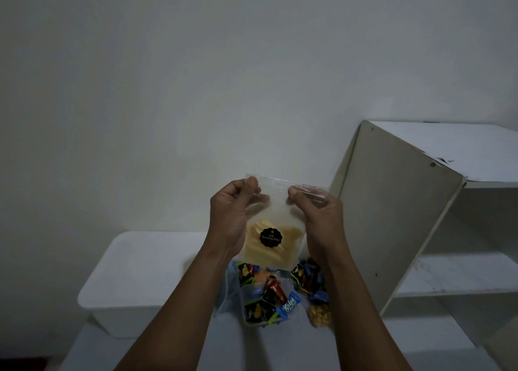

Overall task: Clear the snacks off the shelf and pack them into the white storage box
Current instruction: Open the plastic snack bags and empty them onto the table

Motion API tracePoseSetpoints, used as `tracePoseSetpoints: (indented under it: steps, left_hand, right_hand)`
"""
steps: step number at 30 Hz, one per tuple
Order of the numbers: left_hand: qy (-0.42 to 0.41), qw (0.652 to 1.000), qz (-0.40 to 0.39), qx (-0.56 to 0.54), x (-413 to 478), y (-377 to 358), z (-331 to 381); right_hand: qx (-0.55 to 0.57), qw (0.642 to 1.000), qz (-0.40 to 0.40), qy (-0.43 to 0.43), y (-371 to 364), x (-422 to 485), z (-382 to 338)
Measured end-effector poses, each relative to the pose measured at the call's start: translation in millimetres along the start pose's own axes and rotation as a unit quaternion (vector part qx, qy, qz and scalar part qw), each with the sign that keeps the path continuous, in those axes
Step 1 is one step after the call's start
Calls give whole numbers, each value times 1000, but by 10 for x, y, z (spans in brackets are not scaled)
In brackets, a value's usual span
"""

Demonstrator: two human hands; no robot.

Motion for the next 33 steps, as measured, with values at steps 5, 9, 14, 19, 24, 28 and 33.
tracePoseSetpoints:
  steps: [5,9,14,19,24,28,33]
  left_hand:
    - [-55,997,9,51,-5,-19,62]
    - [-32,994,-56,92,-35,-39,93]
    - [-38,987,-100,118,-87,-79,94]
    - [-47,987,-103,116,-113,-97,84]
    - [-54,987,-79,130,-144,-163,93]
    - [-50,989,-60,127,-112,-165,105]
    - [-31,994,-44,96,-102,-96,95]
  right_hand:
    - [1,1000,-6,-5,-26,-39,7]
    - [16,1000,4,-12,-41,-14,-3]
    - [25,999,-32,-8,-87,-33,-31]
    - [24,998,-55,-2,-79,-34,-57]
    - [28,1000,-1,-7,-66,-42,-25]
    - [62,996,51,-27,3,2,-19]
    - [84,993,83,-21,65,10,-40]
Point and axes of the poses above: each hand's wrist, its own x-axis towards the middle knuckle, its own y-axis out of the back of the hand, z = x × y, the point moved 3 cm from there along x, towards the middle knuckle, and after that the axes turned 10 degrees about z, right-handed, at the moved point
